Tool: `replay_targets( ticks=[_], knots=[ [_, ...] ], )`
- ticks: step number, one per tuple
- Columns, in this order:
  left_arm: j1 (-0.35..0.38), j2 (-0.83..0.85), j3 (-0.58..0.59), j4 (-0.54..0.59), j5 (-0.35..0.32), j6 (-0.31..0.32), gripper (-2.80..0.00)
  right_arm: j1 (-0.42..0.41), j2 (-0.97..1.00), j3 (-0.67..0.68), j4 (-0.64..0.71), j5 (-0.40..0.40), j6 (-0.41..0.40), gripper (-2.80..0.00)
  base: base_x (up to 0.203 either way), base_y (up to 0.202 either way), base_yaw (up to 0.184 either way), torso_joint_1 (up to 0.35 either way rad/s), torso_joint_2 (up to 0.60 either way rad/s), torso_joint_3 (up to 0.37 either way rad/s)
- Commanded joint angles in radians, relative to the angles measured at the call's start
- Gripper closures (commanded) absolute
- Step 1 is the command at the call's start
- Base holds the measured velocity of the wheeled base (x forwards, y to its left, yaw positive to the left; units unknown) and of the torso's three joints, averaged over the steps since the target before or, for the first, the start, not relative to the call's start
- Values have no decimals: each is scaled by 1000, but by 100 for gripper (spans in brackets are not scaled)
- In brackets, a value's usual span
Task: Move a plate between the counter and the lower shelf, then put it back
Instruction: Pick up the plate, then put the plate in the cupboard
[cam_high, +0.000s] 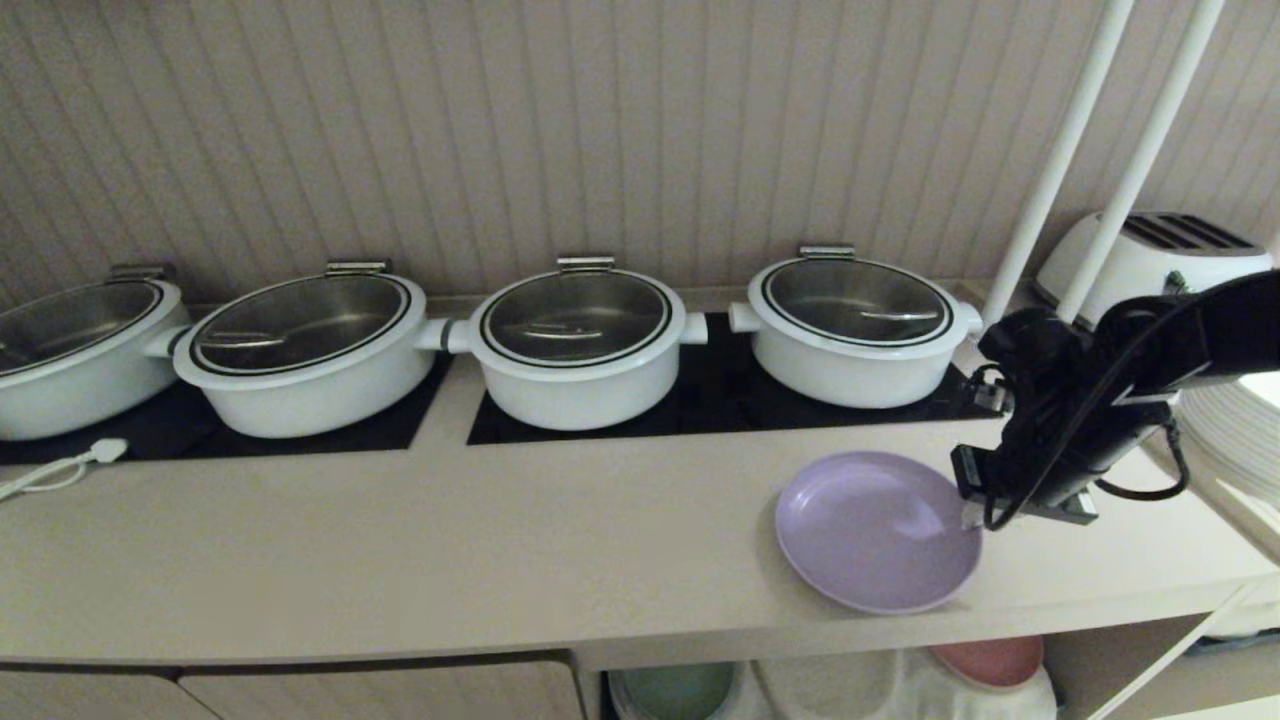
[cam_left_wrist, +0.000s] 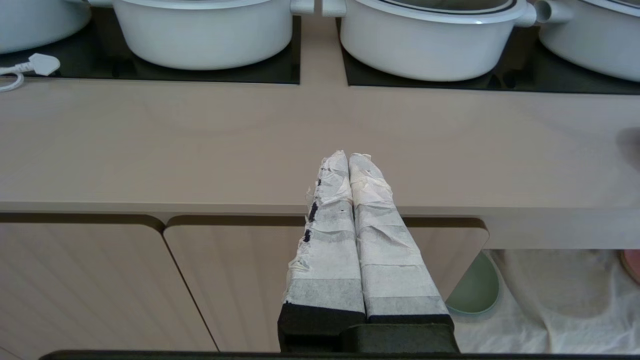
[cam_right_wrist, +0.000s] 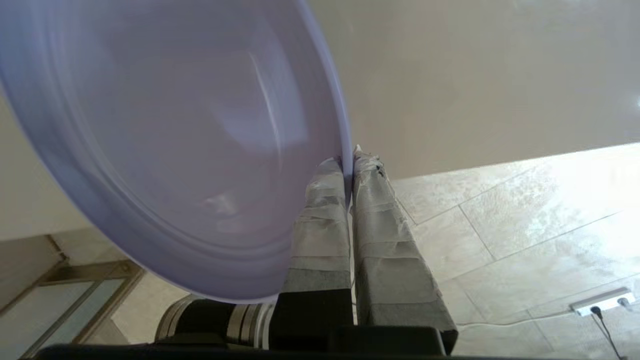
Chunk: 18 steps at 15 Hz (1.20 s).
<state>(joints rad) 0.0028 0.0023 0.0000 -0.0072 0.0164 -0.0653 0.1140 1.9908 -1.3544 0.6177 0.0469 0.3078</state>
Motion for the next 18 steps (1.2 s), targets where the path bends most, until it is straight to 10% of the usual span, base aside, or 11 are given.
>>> replay_targets(
  ticks=[1, 18],
  knots=[
    [1, -2, 0, 0, 1, -1, 0, 0, -37, 16, 4, 1, 4, 0, 0, 0, 0, 0, 0, 0],
    [1, -2, 0, -1, -1, -2, 0, 71, -437, 369, -55, -1, 355, 0, 0, 0, 0, 0, 0, 0]
  ],
)
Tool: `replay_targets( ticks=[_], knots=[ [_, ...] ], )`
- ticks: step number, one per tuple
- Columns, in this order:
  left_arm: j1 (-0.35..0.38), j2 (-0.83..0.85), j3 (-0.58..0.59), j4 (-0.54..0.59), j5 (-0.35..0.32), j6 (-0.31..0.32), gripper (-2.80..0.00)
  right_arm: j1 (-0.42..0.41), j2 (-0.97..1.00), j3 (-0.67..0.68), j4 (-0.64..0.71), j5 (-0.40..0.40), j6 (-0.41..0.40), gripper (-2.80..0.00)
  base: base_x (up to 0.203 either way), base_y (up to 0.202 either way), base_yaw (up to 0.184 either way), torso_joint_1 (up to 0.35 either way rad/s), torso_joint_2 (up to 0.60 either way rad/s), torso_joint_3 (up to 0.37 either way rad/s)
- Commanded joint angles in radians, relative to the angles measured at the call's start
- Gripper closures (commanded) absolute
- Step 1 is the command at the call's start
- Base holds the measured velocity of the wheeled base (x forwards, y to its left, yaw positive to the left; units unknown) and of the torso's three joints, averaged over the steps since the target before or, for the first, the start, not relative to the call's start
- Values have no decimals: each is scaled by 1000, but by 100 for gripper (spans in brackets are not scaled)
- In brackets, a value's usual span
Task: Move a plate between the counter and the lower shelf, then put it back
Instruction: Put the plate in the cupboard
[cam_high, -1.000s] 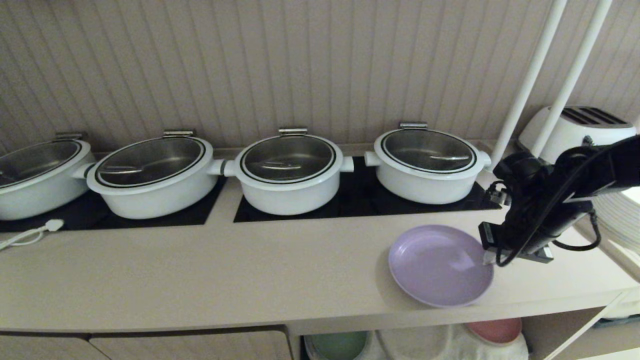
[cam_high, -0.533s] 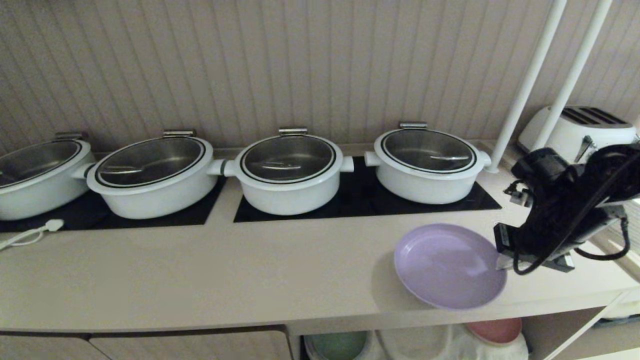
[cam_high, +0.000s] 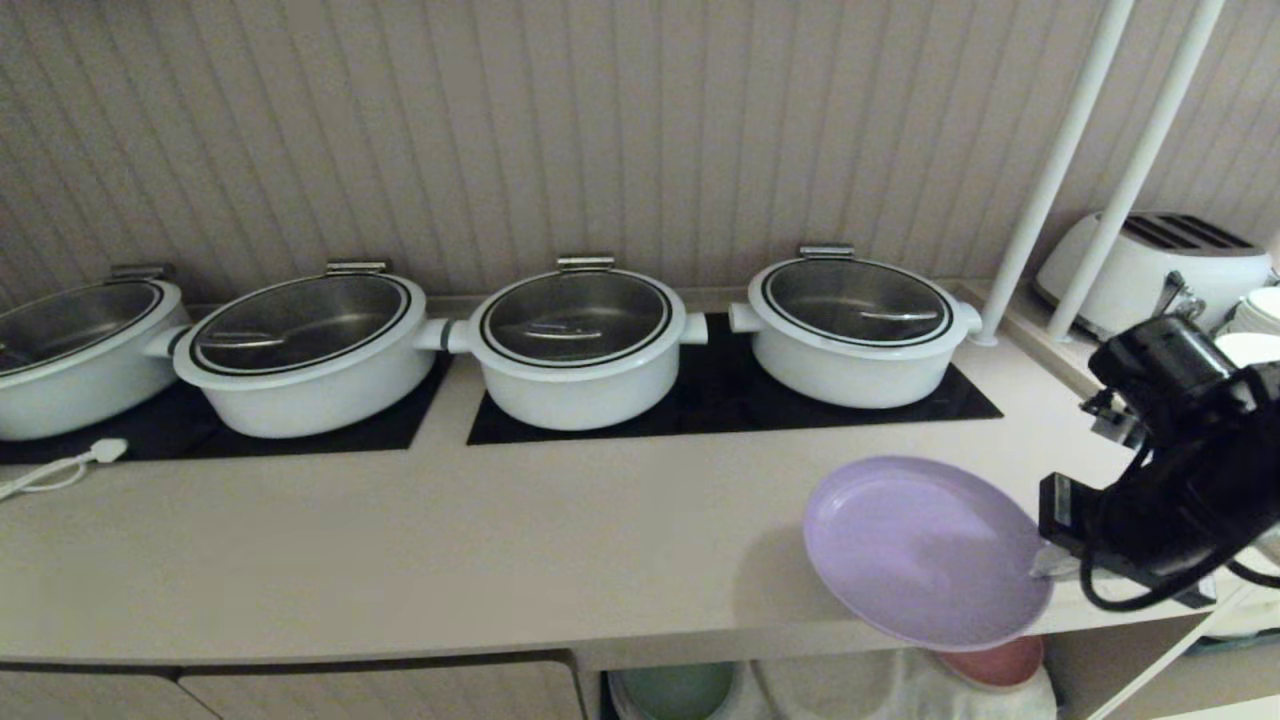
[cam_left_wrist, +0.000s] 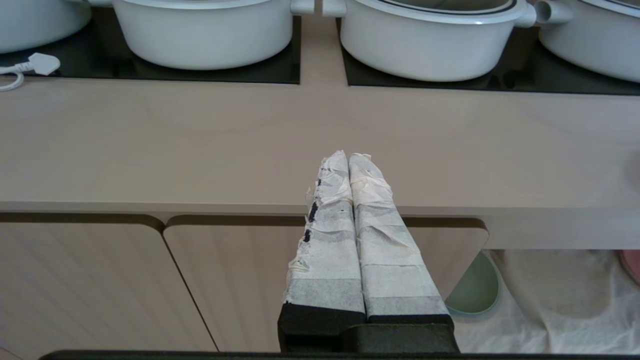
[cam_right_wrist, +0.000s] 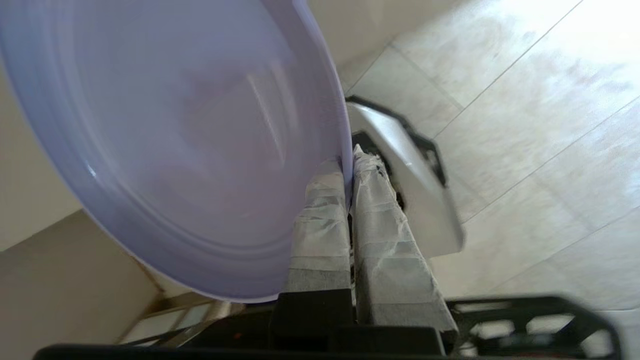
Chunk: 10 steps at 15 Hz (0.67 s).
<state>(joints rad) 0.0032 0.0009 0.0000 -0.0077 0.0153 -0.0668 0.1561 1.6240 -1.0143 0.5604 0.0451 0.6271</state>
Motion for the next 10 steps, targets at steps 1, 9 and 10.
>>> replay_targets(
  ticks=[1, 9, 10],
  knots=[
    [0, -1, 0, -2, 0, -1, 0, 60, -104, 47, 3, 1, 73, 0, 0, 0, 0, 0, 0, 0],
    [0, -1, 0, 2, 0, 2, 0, 112, -276, 231, 3, 0, 134, 0, 0, 0, 0, 0, 0, 0],
    [1, -1, 0, 1, 0, 2, 0, 112, -292, 252, 3, -1, 133, 0, 0, 0, 0, 0, 0, 0]
  ],
)
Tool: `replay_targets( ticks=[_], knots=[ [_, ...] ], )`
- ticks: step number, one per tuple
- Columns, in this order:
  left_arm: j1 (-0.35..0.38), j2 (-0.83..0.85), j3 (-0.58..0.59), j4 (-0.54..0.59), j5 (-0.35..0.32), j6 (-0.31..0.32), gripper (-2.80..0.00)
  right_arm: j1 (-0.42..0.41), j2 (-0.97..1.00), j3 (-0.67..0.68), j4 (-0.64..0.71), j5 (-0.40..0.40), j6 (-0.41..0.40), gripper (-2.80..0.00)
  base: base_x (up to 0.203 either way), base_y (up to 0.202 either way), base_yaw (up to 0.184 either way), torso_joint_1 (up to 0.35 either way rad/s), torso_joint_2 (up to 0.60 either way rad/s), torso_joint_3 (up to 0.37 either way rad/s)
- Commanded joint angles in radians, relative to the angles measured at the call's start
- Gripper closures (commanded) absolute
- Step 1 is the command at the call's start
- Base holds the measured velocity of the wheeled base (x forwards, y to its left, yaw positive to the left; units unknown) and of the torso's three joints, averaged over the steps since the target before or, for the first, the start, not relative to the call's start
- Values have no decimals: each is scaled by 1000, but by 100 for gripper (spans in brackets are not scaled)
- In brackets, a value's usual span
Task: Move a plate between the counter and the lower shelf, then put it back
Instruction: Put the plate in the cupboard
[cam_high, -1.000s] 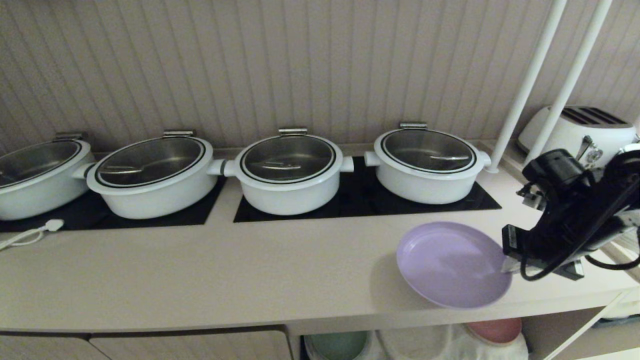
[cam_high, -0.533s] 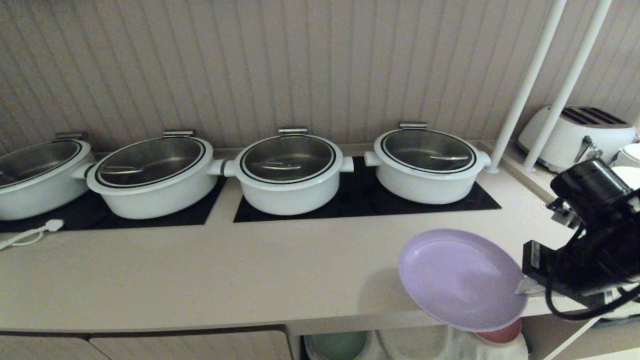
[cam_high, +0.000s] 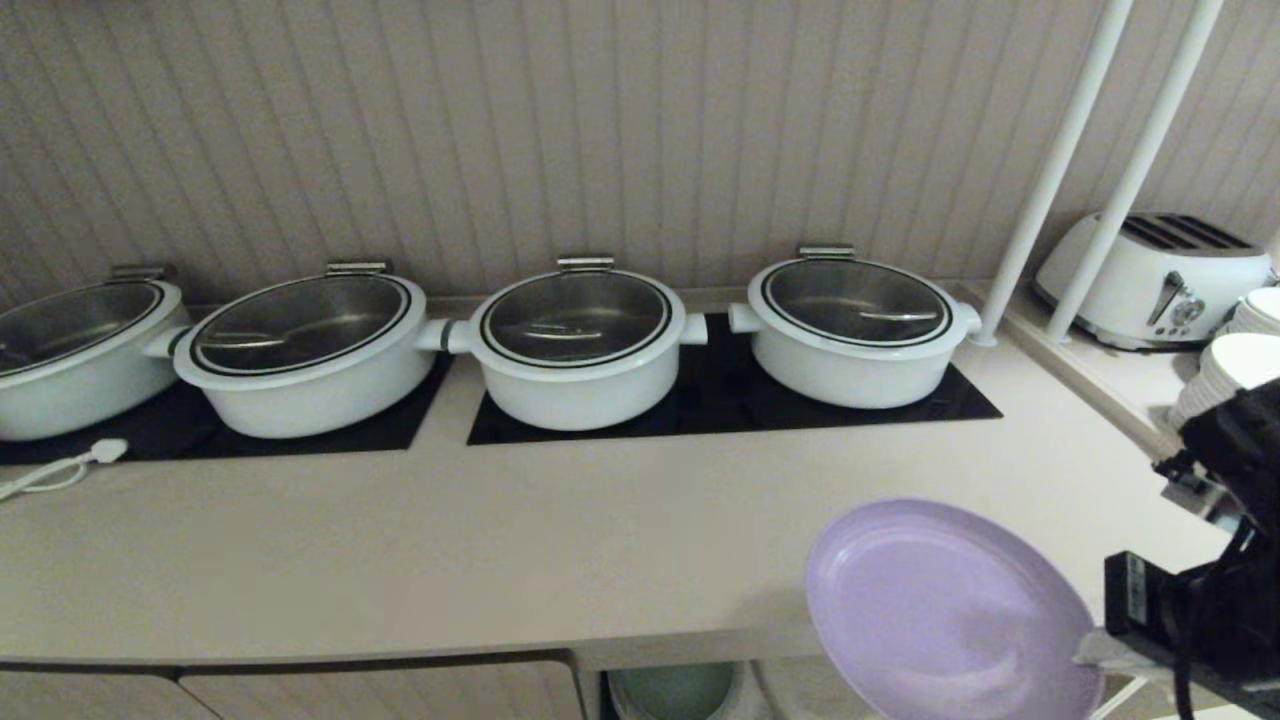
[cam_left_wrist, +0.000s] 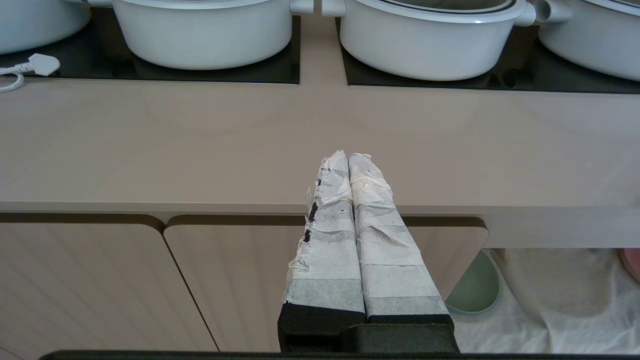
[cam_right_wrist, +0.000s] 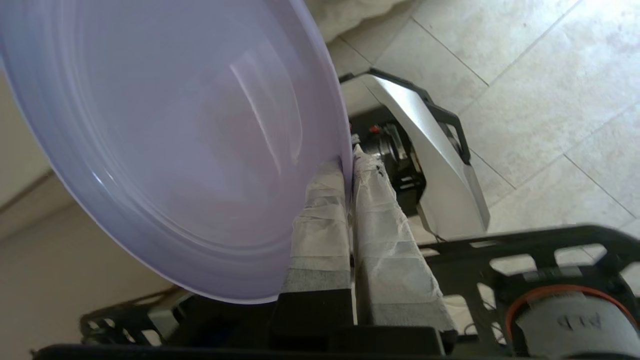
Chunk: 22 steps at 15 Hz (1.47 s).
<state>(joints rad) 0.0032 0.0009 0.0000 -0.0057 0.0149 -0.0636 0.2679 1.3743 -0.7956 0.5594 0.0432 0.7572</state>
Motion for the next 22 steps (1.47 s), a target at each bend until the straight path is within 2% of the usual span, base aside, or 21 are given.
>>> replay_targets(
  ticks=[1, 12, 22],
  knots=[
    [0, -1, 0, 0, 2, -1, 0, 1, -59, 53, 4, 1, 2, 0, 0, 0, 0, 0, 0, 0],
    [0, -1, 0, -2, 0, -1, 0, 1, -210, 240, 4, 1, 1, 0, 0, 0, 0, 0, 0, 0],
    [0, -1, 0, 0, 0, -1, 0, 1, -225, 247, 4, 3, -6, 0, 0, 0, 0, 0, 0, 0]
  ],
)
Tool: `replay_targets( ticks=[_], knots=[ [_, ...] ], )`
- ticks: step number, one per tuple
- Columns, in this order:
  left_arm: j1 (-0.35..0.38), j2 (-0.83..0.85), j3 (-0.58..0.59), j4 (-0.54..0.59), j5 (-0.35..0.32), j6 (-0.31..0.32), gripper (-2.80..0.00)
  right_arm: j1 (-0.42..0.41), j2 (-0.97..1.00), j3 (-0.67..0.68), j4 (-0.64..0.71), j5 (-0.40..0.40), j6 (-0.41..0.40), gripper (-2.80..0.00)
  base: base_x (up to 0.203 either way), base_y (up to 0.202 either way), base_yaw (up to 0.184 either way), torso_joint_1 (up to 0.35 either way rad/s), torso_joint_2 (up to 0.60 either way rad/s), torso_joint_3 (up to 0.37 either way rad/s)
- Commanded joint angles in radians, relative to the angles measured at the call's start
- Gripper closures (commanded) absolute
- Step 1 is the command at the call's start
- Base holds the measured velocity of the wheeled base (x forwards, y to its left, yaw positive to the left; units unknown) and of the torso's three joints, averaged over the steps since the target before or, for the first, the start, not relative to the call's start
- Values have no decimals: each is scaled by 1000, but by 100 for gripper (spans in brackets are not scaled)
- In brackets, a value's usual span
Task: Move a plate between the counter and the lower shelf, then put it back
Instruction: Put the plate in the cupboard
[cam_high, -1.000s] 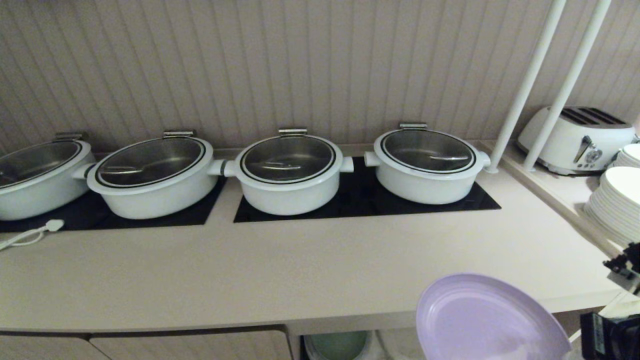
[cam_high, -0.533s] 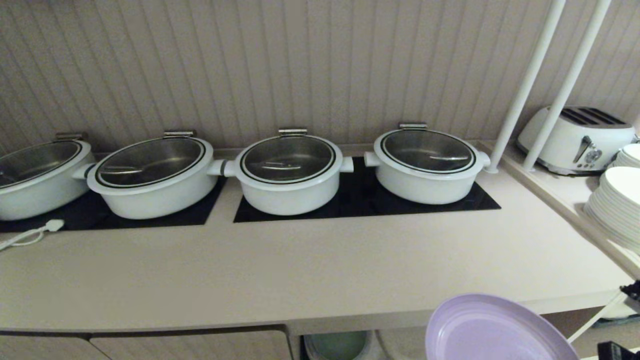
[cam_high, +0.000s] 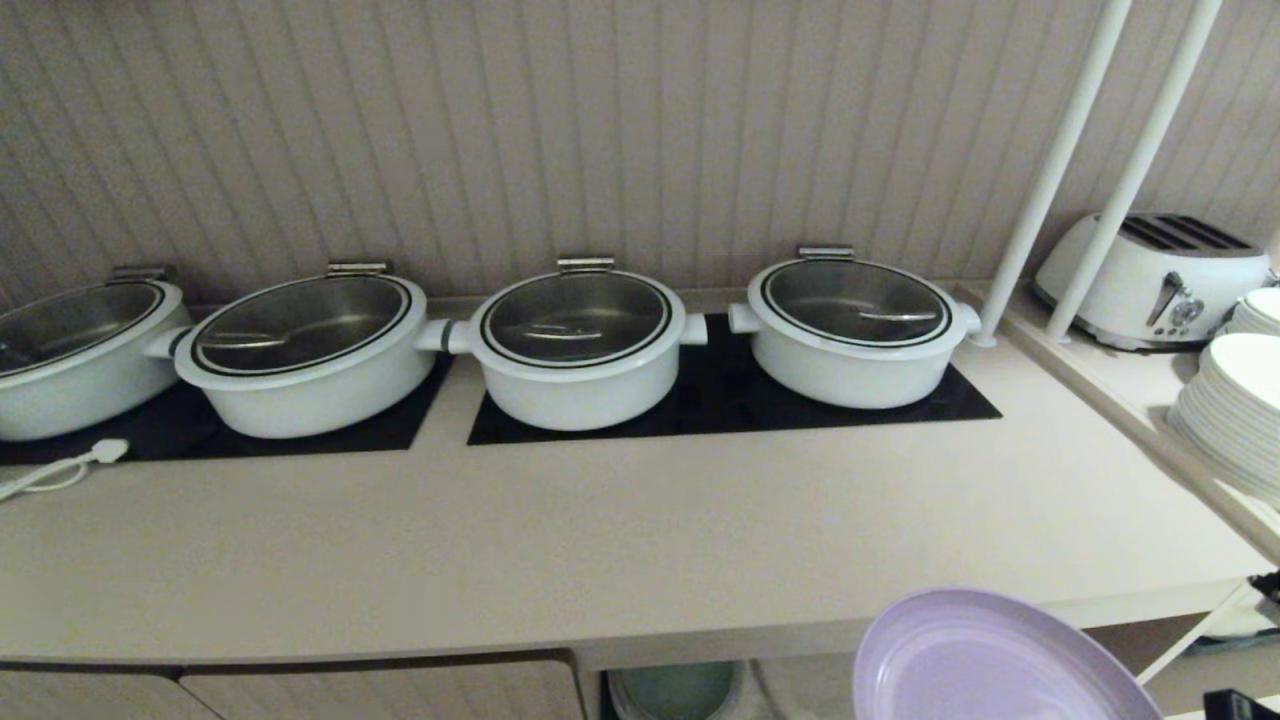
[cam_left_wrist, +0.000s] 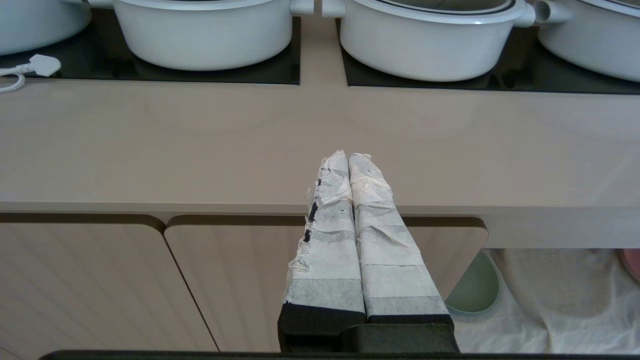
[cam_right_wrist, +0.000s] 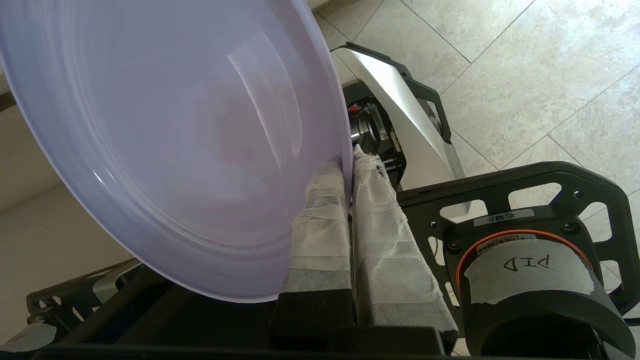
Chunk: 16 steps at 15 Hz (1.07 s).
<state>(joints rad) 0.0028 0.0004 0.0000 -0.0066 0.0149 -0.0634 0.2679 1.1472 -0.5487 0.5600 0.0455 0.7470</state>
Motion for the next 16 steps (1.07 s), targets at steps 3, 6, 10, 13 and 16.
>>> replay_targets(
  ticks=[3, 6, 10, 13, 16],
  knots=[
    [0, 0, 0, 0, 0, -1, 0, 1, 2, -2, 3, 0, 5, 0, 0, 0, 0, 0, 0, 0],
    [1, 0, 0, -1, 0, -1, 0, 1, -3, -2, 3, 2, 5, 0, 0, 0, 0, 0, 0, 0],
    [0, 0, 0, -1, 0, -1, 0, 3, -18, -2, 3, 2, 5, 0, 0, 0, 0, 0, 0, 0],
    [0, 0, 0, 0, 0, -1, 0, 17, -31, 4, 14, 4, -46, 0, 0, 0, 0, 0, 0, 0],
    [0, 0, 0, 0, 0, -1, 0, 17, -38, 4, 14, 4, -48, 0, 0, 0, 0, 0, 0, 0]
  ],
)
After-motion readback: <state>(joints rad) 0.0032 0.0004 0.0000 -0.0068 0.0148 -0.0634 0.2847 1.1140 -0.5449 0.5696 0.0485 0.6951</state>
